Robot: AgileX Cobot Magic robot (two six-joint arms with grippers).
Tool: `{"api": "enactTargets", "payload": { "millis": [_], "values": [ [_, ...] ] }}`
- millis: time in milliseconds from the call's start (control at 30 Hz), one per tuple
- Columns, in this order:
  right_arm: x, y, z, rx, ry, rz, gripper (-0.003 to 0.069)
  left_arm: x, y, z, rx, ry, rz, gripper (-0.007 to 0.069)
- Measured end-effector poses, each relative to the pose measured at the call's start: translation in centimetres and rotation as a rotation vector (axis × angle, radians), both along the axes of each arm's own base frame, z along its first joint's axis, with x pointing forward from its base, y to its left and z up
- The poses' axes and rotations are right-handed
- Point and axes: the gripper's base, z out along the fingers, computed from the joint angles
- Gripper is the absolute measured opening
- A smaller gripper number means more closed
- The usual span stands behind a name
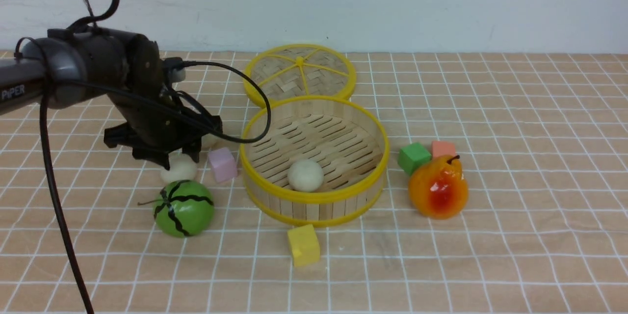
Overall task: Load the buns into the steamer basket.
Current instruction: Use the left arm to grab a steamed stuffed bun
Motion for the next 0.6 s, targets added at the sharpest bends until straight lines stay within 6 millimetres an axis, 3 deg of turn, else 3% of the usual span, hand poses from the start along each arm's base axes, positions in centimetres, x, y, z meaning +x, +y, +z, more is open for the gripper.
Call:
{"api": "enactTargets", "payload": {
  "millis": [167, 400, 467, 567, 600],
  "values": [
    [0.0, 0.0, 0.0, 0.000, 0.000, 0.000, 0.0241, 0.2, 0.2, -0.2, 0.036, -0.013, -0.017, 0.0374],
    [0.0, 0.0, 0.0, 0.000, 0.000, 0.000, 0.0241, 0.7, 0.2, -2.3, 0.059, 0.022, -0.027, 0.0358],
    [0.0, 0.0, 0.0, 0.000, 0.000, 0.000, 0.0241, 0.7, 0.2, -2.4, 0.060, 0.022, -0.028, 0.0328],
    [0.0, 0.0, 0.0, 0.000, 0.000, 0.000, 0.0241, 0.8, 0.2, -2.4, 0.062, 0.017, -0.033, 0.0202],
    [0.0, 0.0, 0.0, 0.000, 0.000, 0.000, 0.0241, 0.8, 0.2, -2.4, 0.062, 0.017, -0.033, 0.0202]
  ]
}}
